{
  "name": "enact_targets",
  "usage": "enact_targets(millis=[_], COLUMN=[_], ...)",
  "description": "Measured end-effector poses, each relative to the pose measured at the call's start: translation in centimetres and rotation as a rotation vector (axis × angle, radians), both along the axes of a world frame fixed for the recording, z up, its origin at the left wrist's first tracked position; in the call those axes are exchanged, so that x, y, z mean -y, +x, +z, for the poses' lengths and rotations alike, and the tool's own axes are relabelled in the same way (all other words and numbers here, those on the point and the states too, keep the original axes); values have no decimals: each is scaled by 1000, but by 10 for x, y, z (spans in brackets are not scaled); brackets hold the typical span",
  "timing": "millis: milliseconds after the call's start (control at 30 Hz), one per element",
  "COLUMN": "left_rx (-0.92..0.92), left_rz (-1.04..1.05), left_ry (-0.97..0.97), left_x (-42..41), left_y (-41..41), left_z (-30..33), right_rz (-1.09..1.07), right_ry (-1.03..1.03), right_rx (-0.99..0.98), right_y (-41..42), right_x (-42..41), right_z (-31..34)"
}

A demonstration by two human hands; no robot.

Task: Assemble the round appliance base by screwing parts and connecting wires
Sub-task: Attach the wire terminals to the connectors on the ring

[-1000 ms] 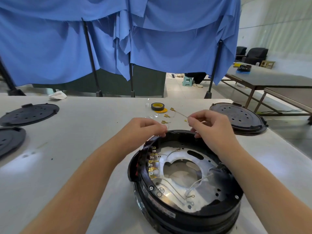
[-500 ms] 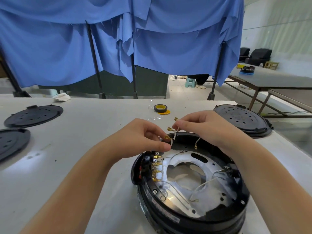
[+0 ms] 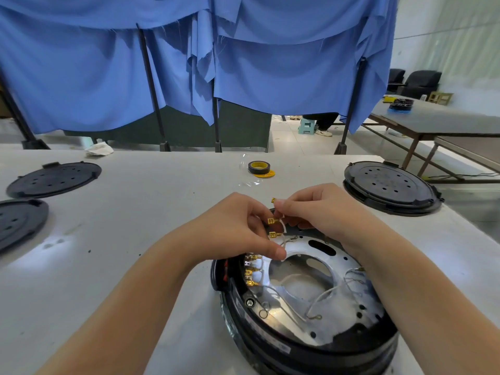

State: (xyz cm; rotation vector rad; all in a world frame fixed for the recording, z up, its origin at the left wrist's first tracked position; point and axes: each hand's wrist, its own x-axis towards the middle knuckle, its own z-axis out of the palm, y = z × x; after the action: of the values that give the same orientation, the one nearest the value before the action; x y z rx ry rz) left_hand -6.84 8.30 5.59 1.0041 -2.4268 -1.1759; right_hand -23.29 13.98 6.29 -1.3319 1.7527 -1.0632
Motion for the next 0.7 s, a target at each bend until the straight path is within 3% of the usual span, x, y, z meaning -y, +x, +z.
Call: enact_targets(millis=[200, 400, 533, 700], left_rx=[3, -35, -75, 101], left_rz=[22, 91, 276, 307], left_ry=[0, -7, -87, -96], left_x=[2, 15, 27, 30], left_y=[-3, 13, 21, 17], left_z=[-2, 4, 1, -9], right_rz=[1, 17, 47, 125], right_ry=[-31, 6, 78, 150], right_rx=[-14, 194, 60, -40], right_y=[-1, -7, -9, -4], right_x=[1, 3, 5, 6], right_z=[-4, -13, -21, -28])
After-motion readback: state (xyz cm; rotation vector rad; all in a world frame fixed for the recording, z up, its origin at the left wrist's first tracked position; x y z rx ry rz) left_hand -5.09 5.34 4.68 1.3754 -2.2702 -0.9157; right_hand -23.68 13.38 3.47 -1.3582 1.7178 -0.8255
